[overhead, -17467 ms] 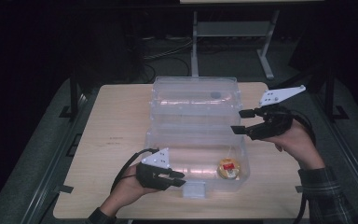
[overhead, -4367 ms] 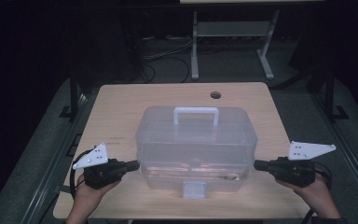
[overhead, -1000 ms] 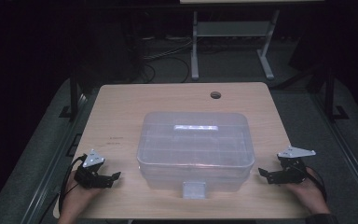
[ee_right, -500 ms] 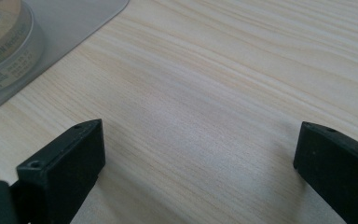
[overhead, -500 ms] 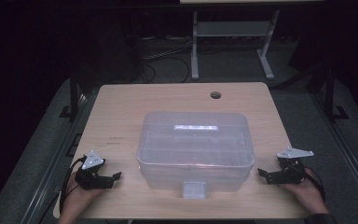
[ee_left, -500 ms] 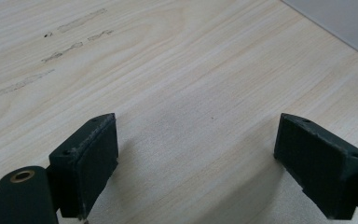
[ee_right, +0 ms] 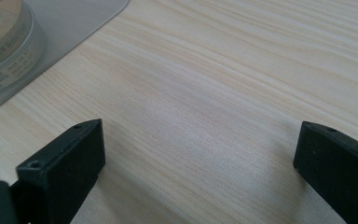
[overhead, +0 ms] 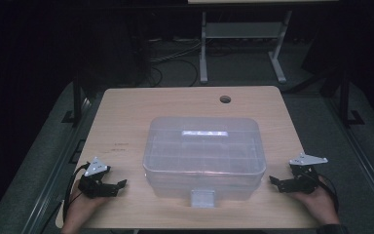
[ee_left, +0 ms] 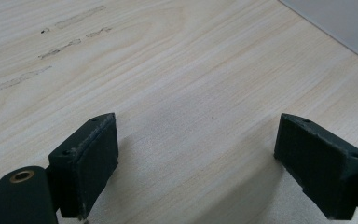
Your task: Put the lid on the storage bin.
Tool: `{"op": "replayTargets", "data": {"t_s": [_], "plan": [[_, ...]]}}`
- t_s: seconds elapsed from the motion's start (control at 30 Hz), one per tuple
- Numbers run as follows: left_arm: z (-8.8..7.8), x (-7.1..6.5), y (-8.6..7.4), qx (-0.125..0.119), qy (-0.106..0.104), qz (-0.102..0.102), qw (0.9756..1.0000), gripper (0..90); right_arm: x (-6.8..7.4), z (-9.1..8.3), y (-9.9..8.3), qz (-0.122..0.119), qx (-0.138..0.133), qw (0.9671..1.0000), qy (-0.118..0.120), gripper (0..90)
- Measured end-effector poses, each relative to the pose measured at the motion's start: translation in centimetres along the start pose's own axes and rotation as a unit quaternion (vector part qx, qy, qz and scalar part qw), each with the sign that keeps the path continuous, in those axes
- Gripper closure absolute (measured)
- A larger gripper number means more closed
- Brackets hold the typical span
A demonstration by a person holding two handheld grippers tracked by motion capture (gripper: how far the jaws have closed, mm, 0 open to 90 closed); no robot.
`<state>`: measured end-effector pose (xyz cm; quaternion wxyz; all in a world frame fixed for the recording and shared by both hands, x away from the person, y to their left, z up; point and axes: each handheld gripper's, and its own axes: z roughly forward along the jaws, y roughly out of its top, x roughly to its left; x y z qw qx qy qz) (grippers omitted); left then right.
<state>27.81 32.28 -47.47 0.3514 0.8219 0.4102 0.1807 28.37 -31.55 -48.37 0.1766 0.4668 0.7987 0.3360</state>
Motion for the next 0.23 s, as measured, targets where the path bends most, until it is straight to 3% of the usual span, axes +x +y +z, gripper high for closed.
{"op": "replayTargets", "data": {"t_s": [0.23], "plan": [[0.00,0.01,0.00,0.000,0.000,0.000,1.0000,12.8,0.05,-0.01,-0.01,0.003,0.000,1.0000,-0.002,1.8]]}}
